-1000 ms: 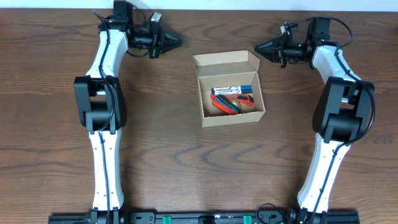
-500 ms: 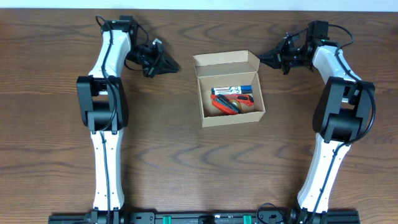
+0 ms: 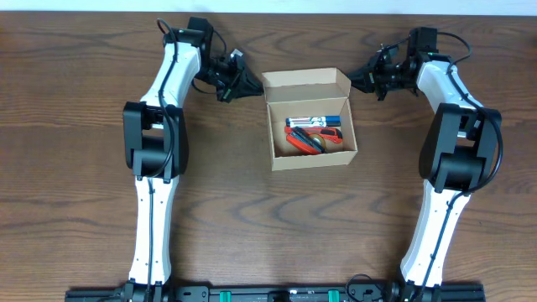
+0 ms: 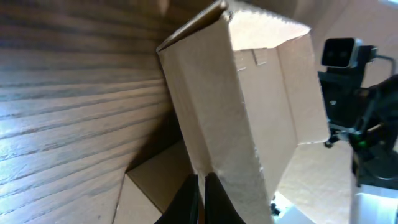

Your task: Pack container

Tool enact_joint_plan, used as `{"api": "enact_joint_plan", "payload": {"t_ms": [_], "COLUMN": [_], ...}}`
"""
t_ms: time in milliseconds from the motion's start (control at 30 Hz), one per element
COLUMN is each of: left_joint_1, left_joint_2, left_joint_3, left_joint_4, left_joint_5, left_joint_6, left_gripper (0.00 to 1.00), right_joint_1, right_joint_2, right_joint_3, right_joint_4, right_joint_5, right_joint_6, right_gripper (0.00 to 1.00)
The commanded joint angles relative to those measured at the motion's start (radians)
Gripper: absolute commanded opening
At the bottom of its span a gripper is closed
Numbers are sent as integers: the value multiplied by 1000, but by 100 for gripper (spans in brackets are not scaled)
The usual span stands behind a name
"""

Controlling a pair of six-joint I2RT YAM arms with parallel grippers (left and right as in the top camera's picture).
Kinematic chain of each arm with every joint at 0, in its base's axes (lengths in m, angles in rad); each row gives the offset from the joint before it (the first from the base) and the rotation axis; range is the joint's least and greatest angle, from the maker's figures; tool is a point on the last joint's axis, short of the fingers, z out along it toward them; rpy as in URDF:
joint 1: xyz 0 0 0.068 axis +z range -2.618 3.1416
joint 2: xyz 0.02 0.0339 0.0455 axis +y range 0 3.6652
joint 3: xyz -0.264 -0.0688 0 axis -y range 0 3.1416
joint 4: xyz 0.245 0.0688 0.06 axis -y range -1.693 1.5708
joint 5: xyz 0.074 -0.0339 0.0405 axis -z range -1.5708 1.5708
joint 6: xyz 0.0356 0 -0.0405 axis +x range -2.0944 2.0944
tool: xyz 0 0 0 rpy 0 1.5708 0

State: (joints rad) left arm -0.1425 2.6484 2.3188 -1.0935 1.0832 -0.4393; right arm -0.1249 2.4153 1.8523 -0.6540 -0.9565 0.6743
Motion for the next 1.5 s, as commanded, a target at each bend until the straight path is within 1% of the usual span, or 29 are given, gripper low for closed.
{"api": "enact_joint_plan", "payload": {"t_ms": [0,100,233,367,733,833,1000,1367,1467], "left_joint_1": [10,8,7,3,2,2,2,2,2], "left_joint_2": [-2,8,56,121,134,134,134,134,134], "left_joint_3": [0,0,0,0,10,12,25,133,166], "left_joint_4": [3,11,36,37,78,81,108,99,99], "left_joint_5": [39,49,121,175,174,177,222,224,243], "left_joint_6": [-41,-49,-80,-81,-92,-92,-93,-95,-101], "left_gripper": [6,6,6,6,6,6,6,6,6], "right_joint_1": [11,13,19,19,-6,-6,2,-11,-12], "right_joint_2": [11,11,11,11,11,11,11,11,11], "right_joint_3": [-5,-5,-5,-5,-5,-5,-5,-5,-5], "right_joint_4": [0,0,-1,-1,-28,-19,11,12,20], "right_joint_5": [-37,-42,-42,-42,9,-22,-100,-119,-133], "right_joint_6": [14,14,21,22,41,38,40,43,42], "right_gripper": [1,2,2,2,2,2,2,1,2]}}
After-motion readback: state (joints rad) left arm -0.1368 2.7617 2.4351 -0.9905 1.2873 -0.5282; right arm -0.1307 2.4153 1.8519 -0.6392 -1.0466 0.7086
